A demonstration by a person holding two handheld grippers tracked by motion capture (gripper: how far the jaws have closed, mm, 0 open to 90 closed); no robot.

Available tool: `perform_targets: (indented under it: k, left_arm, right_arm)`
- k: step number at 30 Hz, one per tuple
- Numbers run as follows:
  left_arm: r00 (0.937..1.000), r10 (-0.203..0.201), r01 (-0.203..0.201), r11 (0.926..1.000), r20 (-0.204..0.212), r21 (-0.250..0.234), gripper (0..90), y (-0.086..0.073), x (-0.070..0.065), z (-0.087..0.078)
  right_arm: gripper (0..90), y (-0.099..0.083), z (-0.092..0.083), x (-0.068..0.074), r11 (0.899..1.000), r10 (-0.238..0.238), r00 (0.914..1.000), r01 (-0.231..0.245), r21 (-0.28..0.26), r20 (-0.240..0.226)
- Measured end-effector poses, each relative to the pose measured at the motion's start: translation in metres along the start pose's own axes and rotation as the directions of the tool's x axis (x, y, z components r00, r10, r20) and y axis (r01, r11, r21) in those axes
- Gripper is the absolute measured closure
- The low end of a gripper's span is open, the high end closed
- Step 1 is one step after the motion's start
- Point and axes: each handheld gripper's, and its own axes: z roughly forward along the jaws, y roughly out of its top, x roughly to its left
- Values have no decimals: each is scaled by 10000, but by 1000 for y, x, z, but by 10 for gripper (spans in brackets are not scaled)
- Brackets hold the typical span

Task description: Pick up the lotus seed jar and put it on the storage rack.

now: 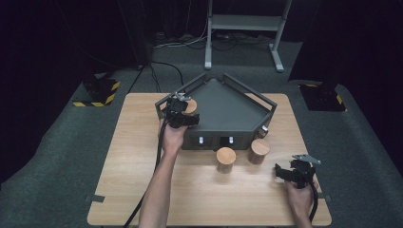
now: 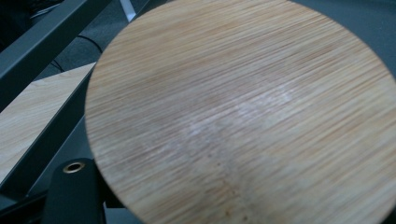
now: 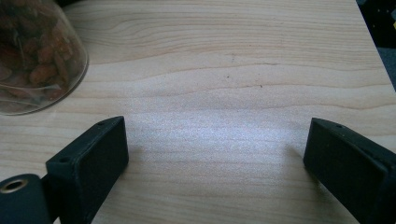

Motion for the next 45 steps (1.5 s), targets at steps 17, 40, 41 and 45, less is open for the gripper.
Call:
perform_targets:
  k: [17, 40, 41, 45]
  left_arm:
    - [9996, 259, -260, 9992, 57, 297, 203, 3, 1, 0]
    - [9982, 518, -517, 9986, 308, -58, 20, 1, -2, -18]
    - [9982, 518, -517, 9986, 308, -58, 19, 1, -2, -18]
    - [9984, 505, -504, 9987, 245, -78, 18, 0, -5, -22]
  right_arm:
    - [65, 0, 0, 0, 10000, -22, 10000, 22, -16, -15]
    - [65, 0, 0, 0, 10000, -21, 10000, 21, -18, -15]
    - [65, 0, 0, 0, 10000, -21, 10000, 21, -18, -15]
    - [65, 0, 0, 0, 10000, -19, 10000, 19, -20, -18]
